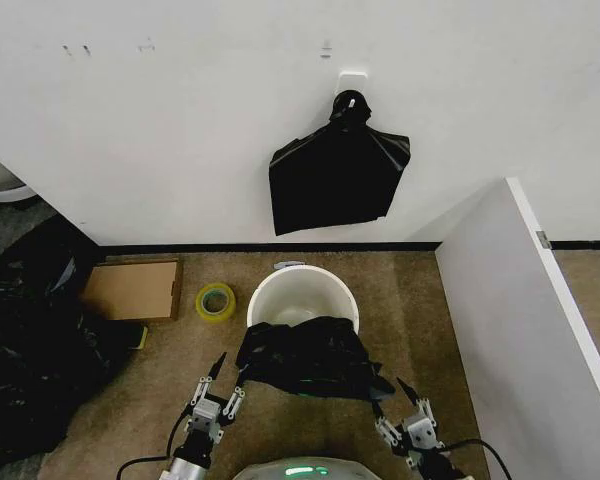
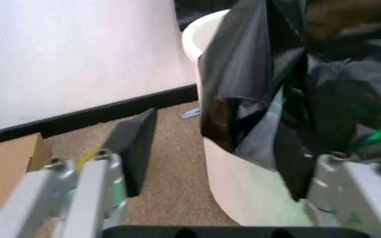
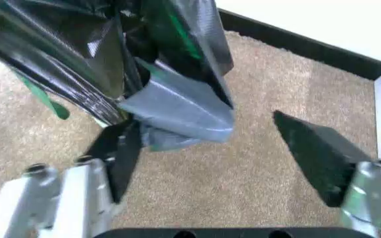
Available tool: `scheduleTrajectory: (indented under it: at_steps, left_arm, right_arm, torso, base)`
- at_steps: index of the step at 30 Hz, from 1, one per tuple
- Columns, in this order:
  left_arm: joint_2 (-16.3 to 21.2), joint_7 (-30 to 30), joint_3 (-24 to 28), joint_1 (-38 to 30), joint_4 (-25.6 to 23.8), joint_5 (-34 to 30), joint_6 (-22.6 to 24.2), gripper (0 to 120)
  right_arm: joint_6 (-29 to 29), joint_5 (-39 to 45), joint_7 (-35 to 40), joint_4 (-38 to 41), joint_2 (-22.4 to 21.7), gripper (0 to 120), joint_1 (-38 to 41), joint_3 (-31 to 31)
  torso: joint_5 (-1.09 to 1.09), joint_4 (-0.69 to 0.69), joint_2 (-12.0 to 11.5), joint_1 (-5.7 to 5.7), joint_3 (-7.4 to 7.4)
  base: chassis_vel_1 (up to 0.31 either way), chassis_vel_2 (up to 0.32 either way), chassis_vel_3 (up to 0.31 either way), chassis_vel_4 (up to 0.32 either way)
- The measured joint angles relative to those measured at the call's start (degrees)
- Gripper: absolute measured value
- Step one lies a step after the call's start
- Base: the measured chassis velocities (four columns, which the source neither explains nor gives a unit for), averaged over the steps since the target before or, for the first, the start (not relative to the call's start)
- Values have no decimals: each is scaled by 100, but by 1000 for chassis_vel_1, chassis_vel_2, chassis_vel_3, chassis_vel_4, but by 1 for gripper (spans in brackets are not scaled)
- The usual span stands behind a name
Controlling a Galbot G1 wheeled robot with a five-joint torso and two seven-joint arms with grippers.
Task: Place the garbage bag over the trash bin.
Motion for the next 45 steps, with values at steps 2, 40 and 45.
scheduleTrajectory:
  at_steps: [2, 40, 45]
  left_arm:
    - [6, -6, -9, 24, -2, 39, 0, 72]
    - [595, 7526, -2129, -1249, 1615, -2681, -1447, 100]
    - [708, 7880, -2348, -1343, 1789, -2872, -1439, 100]
  right_arm:
    - [31, -32, -6, -6, 1, 81, -21, -4]
    - [1034, 719, -1246, -1145, 330, 100, 1042, 236]
    - [1023, 758, -1244, -1158, 359, 100, 1086, 218]
  torso:
    - [0, 0, 0, 0, 0]
    - [-1, -1, 0, 1, 1]
    - [0, 0, 0, 1, 1]
  base:
    - [0, 0, 0, 0]
    - [0, 0, 0, 0]
    - [0, 0, 0, 0]
